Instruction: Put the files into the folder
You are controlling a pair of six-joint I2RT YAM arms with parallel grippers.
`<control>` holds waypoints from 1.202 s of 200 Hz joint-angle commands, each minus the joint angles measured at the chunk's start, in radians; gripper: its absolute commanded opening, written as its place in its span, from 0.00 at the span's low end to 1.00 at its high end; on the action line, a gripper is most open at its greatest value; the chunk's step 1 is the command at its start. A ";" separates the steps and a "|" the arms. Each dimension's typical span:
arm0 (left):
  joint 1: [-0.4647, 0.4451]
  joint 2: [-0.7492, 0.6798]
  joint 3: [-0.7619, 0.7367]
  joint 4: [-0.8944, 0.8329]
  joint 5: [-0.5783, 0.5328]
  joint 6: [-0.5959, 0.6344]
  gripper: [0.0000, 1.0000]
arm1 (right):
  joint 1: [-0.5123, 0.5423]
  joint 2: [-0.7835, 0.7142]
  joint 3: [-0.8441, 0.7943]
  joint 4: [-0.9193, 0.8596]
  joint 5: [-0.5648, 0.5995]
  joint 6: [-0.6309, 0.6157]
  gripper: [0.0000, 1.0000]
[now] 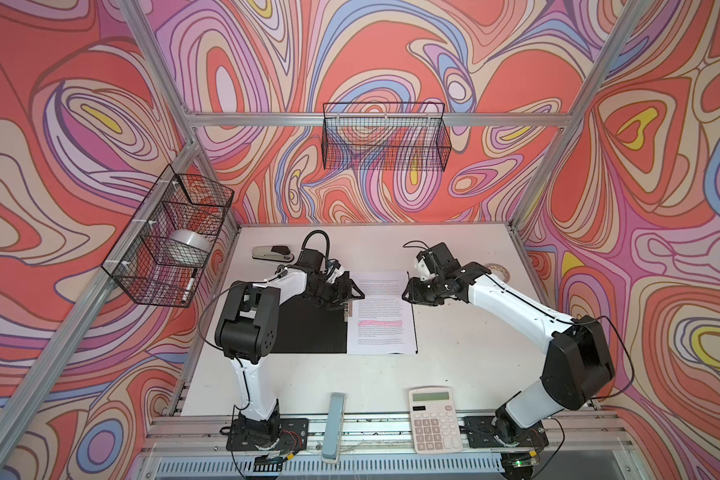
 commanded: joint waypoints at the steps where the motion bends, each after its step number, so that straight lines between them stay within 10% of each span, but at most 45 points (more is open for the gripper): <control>1: -0.013 0.019 0.001 0.021 0.022 -0.048 1.00 | 0.004 -0.019 0.012 -0.012 0.023 -0.007 0.43; 145: -0.115 0.082 0.097 0.193 -0.059 -0.306 1.00 | -0.037 -0.048 -0.048 -0.082 0.087 0.064 0.44; 240: -0.090 -0.059 0.059 0.025 -0.097 -0.239 1.00 | -0.286 -0.068 -0.258 0.074 -0.239 0.099 0.52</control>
